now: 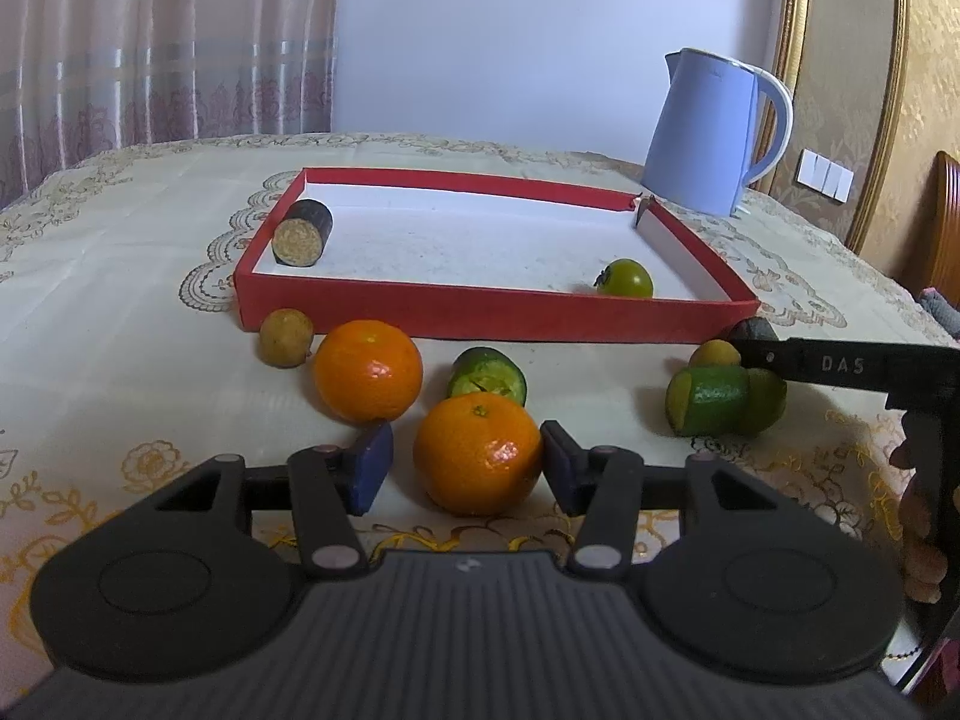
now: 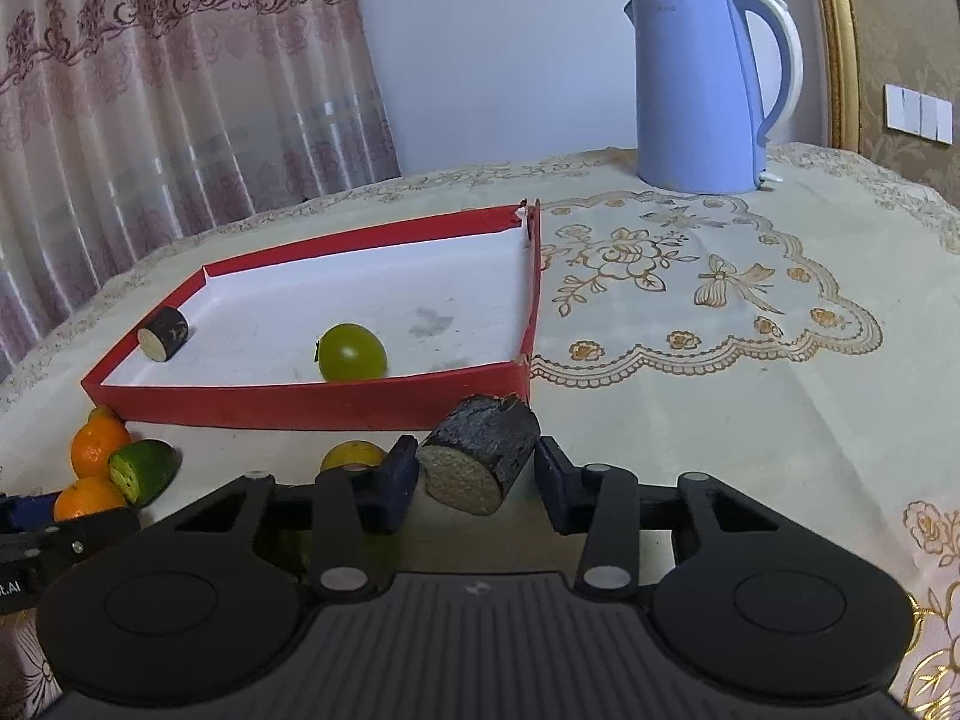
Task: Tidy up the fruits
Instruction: 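Lift the eggplant slice over the tray and open the right tool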
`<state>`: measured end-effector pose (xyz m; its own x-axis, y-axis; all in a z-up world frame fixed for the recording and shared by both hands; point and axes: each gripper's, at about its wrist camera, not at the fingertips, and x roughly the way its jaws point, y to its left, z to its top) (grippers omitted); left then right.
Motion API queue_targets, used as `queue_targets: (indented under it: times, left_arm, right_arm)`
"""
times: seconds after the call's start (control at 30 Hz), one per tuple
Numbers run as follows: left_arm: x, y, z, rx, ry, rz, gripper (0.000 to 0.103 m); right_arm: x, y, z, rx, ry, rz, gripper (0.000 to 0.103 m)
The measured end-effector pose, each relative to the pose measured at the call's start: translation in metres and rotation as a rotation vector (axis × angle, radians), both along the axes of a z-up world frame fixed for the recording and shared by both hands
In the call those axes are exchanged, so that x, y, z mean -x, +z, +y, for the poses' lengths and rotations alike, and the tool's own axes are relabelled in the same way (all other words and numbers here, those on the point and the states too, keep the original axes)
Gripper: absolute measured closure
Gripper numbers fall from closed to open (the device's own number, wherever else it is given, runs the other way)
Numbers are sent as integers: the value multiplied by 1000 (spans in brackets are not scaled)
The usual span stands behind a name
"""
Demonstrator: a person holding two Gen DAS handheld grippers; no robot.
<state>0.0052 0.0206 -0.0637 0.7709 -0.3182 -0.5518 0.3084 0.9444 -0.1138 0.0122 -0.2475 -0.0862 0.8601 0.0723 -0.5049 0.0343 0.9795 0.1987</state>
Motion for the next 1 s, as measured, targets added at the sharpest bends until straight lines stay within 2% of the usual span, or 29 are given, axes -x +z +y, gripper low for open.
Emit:
queue_targets:
  times: [0.47,1.0]
  left_arm:
    - [-1,0,-5,-27,1,-2,51]
    - [-3,0,-6,-30,1,0,50]
  right_arm:
    - [6,4,-1,45,-15,-3,66]
    - [-3,41,-2,181,-23,-112,66]
